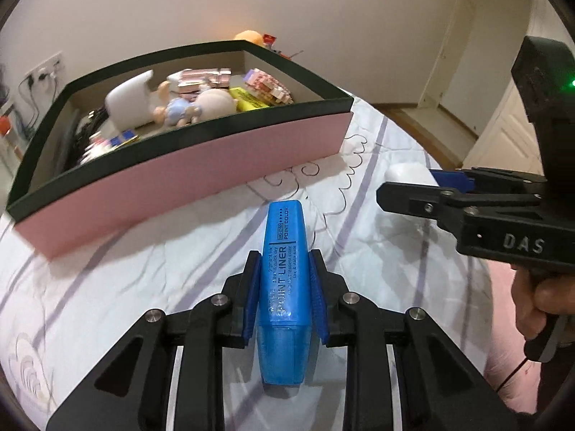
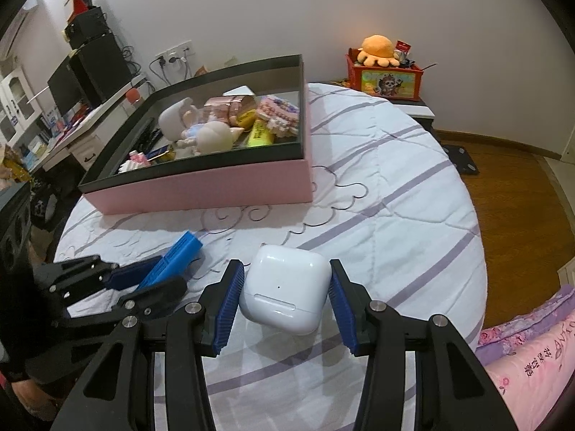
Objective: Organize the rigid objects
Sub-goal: 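Carry the highlighter and earbud case into the pink box and open both tools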
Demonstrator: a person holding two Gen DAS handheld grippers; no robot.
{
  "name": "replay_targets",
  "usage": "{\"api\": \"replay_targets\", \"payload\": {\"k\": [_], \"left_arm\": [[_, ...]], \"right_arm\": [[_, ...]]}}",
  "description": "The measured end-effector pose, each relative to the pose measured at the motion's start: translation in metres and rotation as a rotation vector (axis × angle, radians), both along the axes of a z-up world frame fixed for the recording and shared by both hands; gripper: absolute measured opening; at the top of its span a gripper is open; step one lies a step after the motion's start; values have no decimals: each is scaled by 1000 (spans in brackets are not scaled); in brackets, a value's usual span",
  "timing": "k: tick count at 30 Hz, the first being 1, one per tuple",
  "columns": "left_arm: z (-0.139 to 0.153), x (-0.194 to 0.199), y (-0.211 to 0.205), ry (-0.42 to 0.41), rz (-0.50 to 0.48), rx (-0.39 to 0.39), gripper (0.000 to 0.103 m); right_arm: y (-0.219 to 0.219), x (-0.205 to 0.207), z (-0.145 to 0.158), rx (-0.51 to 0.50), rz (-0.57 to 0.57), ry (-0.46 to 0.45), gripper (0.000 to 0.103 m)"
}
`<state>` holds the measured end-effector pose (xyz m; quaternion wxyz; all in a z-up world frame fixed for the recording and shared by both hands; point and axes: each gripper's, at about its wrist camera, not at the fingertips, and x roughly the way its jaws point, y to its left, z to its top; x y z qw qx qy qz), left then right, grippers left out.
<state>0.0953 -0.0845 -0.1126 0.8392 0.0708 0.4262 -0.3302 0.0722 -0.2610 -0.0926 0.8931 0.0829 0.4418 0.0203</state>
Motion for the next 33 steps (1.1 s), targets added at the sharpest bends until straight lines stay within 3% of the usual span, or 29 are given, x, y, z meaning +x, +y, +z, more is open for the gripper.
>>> {"api": "replay_targets", "payload": {"k": [5,10,19,24,33], "left_arm": [[24,-5,27,-15,109,-31,26],[51,14,54,-30,228,-50,26],[97,65,75,-118,328,-44,26],[98,100,72,-122,357,-32,26],[73,147,56,-82,373,10,26]], "right_arm": [[11,-1,14,17,41,-24,48],[27,11,38,26,96,-72,48],[49,72,82,-18,152,-149,48],[57,109,81,-39,165,-126,49],[53,150,54,-53,158,-45,49]]}}
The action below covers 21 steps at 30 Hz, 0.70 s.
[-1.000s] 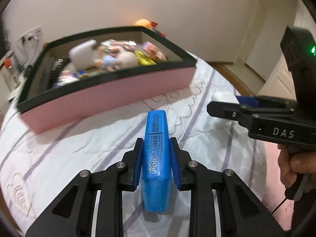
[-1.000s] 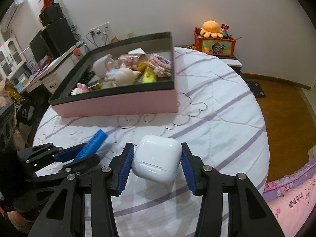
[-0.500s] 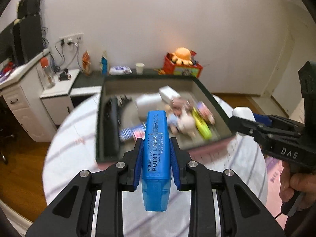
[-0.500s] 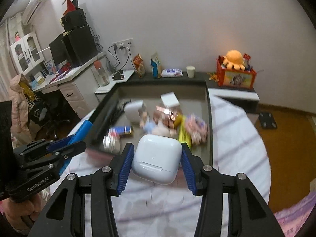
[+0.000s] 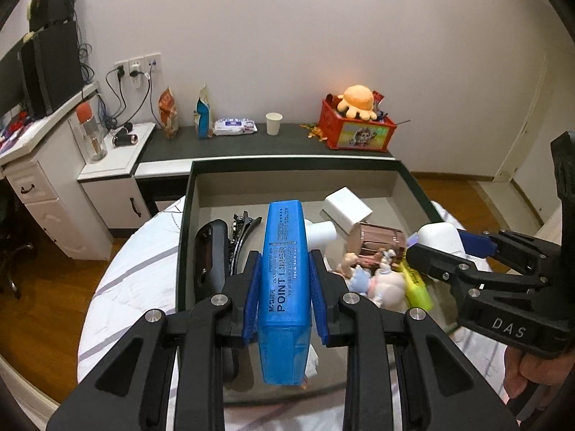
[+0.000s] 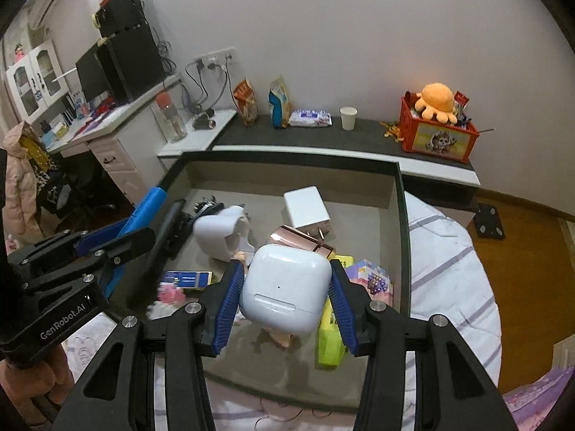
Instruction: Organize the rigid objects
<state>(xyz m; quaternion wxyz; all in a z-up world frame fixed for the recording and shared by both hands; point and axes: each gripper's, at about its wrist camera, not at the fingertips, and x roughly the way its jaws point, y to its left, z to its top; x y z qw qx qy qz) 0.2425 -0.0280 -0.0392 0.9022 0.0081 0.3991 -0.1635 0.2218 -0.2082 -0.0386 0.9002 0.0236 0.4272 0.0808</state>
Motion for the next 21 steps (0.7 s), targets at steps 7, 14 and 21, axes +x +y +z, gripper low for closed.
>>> {"api": "replay_targets", "payload": {"k": [7,14,21], "left_arm": [[-11,12,-9,25,20,63,61],[-2,8,6,-9,93,63,96],[12,-7,15,-31,154,93,103]], "right_arm": [[3,11,-16,-21,12,42,50],[-3,4,-4,-4,5,-5,84],[-6,-6,7,24,-17,-23,103]]}}
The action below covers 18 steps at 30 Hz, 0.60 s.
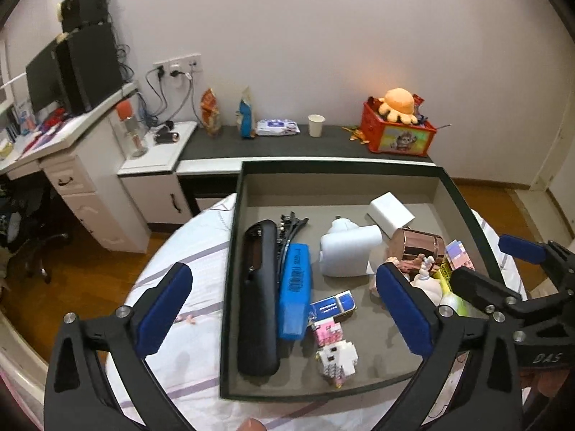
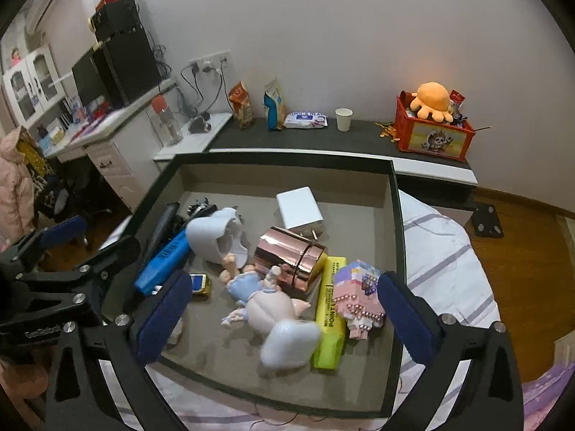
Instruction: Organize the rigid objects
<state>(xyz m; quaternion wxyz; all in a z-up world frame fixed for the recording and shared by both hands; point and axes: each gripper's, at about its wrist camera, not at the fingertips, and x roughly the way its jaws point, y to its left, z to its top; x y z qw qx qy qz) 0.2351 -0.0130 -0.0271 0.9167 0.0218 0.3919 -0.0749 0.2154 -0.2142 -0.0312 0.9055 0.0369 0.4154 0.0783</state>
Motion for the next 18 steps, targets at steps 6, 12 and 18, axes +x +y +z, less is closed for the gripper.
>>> {"api": "replay_targets", "payload": {"k": [6,12,18], "left_arm": [[17,-25,3,-23,10,10,103],[38,-63,6,-61,27,28,103],[60,-106,8,-116,34,45,103]], "right_arm": [[-5,-19,18,55,-5,-39,103],[-11,-54,39,77,-15,-92,103],[-20,-104,60,69,-47,-152,103]]}}
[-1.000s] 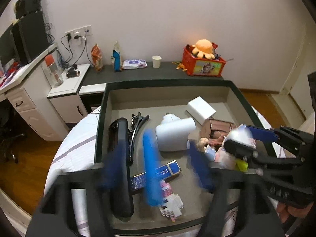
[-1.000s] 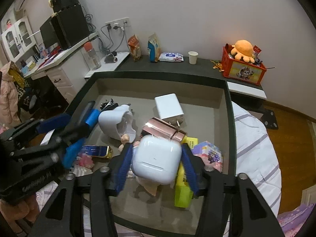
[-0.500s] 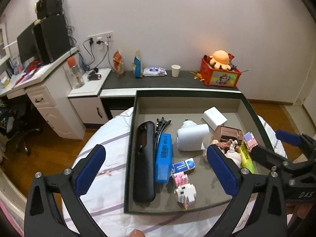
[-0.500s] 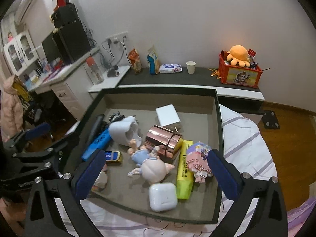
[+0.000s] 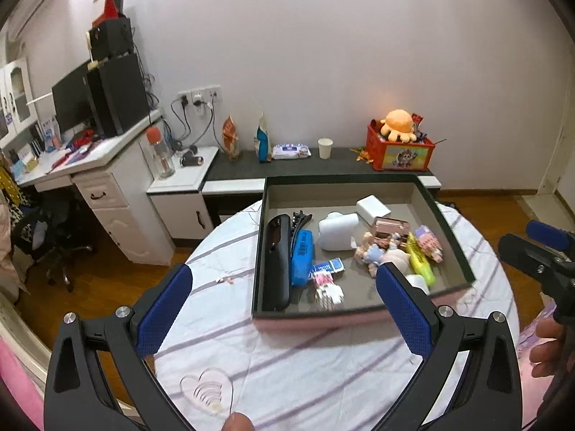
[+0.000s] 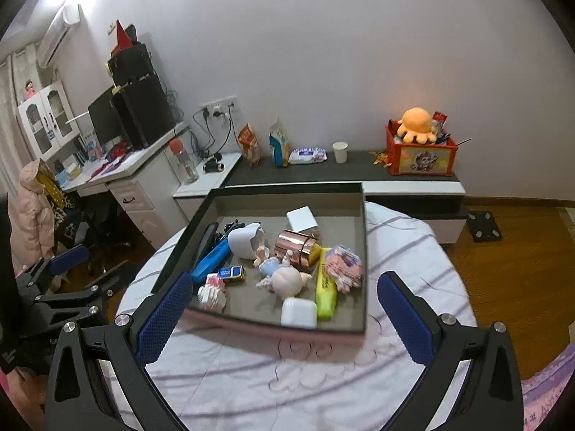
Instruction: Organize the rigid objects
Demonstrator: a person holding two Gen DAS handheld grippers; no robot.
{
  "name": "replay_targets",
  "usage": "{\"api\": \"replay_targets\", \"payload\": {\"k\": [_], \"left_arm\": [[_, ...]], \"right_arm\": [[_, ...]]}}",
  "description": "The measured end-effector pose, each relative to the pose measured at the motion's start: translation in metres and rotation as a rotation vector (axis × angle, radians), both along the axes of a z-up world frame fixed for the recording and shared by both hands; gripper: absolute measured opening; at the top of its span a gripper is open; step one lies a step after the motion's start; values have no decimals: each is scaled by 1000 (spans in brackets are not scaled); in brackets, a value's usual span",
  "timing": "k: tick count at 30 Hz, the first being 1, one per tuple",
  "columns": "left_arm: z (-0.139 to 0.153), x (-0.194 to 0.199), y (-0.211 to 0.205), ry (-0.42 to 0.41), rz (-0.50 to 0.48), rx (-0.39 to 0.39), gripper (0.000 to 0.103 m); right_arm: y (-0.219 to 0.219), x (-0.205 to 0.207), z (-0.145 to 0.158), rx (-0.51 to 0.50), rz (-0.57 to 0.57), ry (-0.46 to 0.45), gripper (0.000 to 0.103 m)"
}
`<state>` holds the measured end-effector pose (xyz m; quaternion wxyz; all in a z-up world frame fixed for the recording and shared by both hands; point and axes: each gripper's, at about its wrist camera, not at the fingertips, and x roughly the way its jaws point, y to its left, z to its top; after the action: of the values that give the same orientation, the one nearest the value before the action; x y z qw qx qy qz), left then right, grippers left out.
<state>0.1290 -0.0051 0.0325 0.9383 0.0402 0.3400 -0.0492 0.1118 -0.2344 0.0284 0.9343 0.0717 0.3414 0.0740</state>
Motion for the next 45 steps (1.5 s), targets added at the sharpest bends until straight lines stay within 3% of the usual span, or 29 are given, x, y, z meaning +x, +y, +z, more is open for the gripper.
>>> {"api": "replay_targets", "payload": {"k": [10,19,25,34,45], "left_arm": [[21,-80,10,-72,50,-1,103],[2,-138,4,-45,83,22,103],[-16,-157,-5,14,47,10,103],[-1,-170,1,-30,70,-3,103],[1,-166,7,-24,84,-23,103]], "right_arm": [[-5,-91,15,-20,-46,-71,103],[0,-147,-7,-12,-66,-51,103],[6,-156,-20,-9,-52,-15,103],[15,-163,-14,-17,-42,-40,103],[19,-162,-14,-18,-38,-39,103]]}}
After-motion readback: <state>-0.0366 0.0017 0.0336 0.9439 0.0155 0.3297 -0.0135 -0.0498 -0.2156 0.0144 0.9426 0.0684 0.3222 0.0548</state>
